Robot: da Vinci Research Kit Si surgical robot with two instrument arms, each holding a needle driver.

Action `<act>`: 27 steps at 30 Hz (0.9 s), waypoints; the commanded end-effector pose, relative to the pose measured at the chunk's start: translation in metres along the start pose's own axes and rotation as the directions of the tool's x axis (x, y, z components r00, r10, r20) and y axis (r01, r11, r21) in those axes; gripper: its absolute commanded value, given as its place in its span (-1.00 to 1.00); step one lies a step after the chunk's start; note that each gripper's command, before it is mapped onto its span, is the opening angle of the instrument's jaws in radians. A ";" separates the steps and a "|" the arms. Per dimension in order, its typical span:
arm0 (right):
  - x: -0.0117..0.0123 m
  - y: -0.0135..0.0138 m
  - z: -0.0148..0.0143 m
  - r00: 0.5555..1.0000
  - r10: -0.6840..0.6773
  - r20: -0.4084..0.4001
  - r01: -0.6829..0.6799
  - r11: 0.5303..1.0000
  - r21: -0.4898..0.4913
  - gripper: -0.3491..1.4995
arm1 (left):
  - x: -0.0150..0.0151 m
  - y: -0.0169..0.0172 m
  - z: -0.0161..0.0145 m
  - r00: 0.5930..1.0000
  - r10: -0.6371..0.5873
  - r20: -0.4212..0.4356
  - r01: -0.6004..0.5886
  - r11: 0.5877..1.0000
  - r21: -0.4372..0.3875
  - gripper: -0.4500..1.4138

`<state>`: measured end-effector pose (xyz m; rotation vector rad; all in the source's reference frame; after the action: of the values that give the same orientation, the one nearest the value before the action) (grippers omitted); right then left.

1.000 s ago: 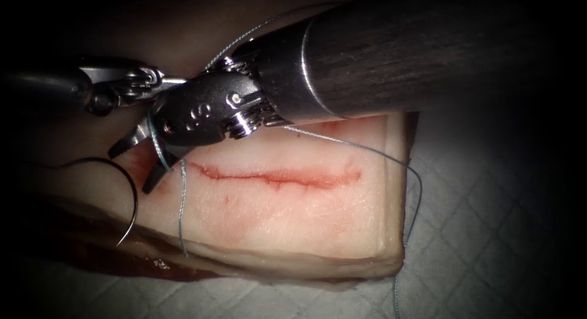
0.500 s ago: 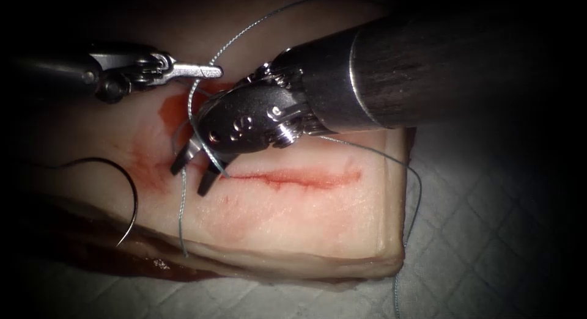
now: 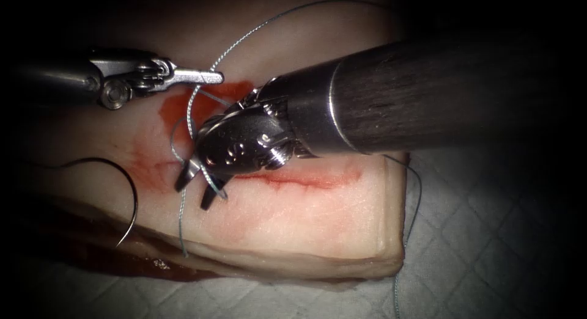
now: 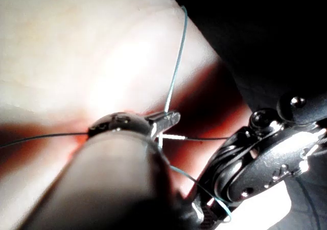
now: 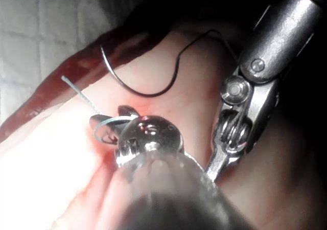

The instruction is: Wound Closure

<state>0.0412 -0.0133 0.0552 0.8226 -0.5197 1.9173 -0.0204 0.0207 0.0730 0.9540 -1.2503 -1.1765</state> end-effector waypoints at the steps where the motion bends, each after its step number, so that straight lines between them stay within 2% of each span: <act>1: 0.0004 -0.0010 0.0008 1.000 0.000 -0.011 0.000 1.000 -0.005 -0.36 | 0.0000 0.0004 0.0006 1.000 0.001 0.000 -0.001 1.000 0.001 -1.00; 12: 0.0014 -0.0018 0.0032 0.999 -0.007 -0.036 0.007 1.000 -0.006 -0.34 | 0.0009 0.0005 0.0005 1.000 0.008 -0.001 -0.008 1.000 0.002 -1.00; 27: 0.0009 -0.0022 0.0053 0.998 -0.024 -0.049 0.023 0.999 -0.022 -0.53 | 0.0012 0.0007 0.0002 1.000 0.011 -0.003 -0.011 1.000 0.004 -1.00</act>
<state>0.0437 -0.0154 0.0592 0.7621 -0.4989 1.9029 -0.0200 0.0195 0.0736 0.9502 -1.2528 -1.1654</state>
